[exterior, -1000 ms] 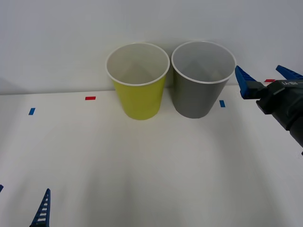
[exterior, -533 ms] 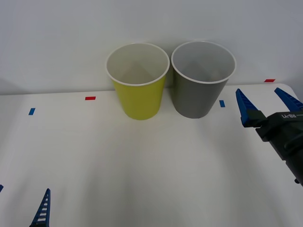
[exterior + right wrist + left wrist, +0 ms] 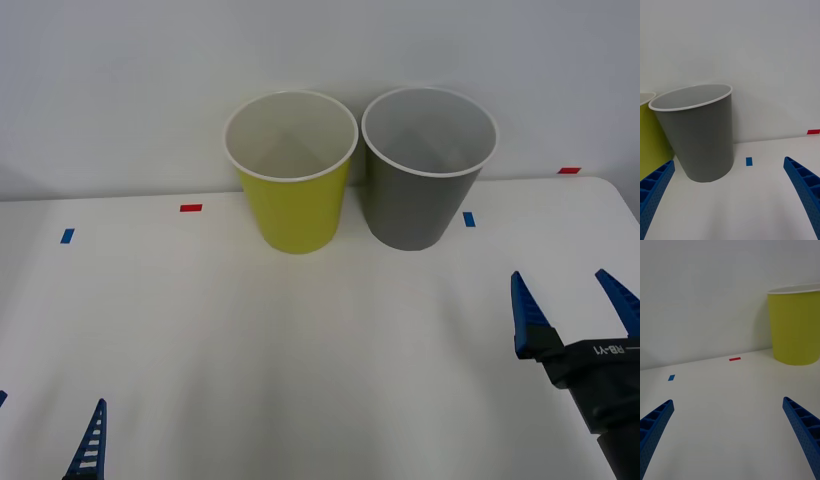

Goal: Put cans in the gray bin and PET bottles in the light green bin.

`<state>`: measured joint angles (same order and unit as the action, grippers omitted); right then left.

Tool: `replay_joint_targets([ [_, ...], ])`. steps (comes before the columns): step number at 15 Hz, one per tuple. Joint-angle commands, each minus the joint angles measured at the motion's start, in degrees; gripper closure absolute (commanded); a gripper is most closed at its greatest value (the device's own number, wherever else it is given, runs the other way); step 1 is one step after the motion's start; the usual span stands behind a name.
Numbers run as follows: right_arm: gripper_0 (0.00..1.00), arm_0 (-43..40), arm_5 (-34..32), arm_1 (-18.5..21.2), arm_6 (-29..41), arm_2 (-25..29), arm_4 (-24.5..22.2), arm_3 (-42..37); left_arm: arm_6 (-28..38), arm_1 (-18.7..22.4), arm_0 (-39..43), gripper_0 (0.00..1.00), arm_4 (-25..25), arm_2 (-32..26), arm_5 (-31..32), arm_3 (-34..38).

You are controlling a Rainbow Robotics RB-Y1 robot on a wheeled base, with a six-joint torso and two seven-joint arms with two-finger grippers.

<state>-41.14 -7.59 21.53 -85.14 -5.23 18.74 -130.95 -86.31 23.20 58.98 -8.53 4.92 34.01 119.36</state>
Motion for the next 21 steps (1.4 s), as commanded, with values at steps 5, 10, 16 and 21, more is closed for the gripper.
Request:
replay_joint_targets([
  [5,0.0,-10.2,-15.0,0.1,-4.0,-7.0,-0.5,3.6,0.0,0.0,0.0,0.0,0.0,0.0,0.0,0.0],
  [10,0.0,-17.2,-19.6,1.9,-4.4,-10.6,-0.4,3.6,0.0,0.0,0.0,0.0,0.0,0.0,0.0,0.0],
  [16,0.0,-19.2,-19.5,2.6,-4.2,-12.5,0.3,3.6,0.0,0.0,0.0,0.0,0.0,0.0,0.0,0.0],
  [21,0.0,-19.2,-19.6,2.6,-4.3,-12.5,0.3,3.6,0.0,0.0,0.0,0.0,0.0,0.0,0.0,0.0],
])
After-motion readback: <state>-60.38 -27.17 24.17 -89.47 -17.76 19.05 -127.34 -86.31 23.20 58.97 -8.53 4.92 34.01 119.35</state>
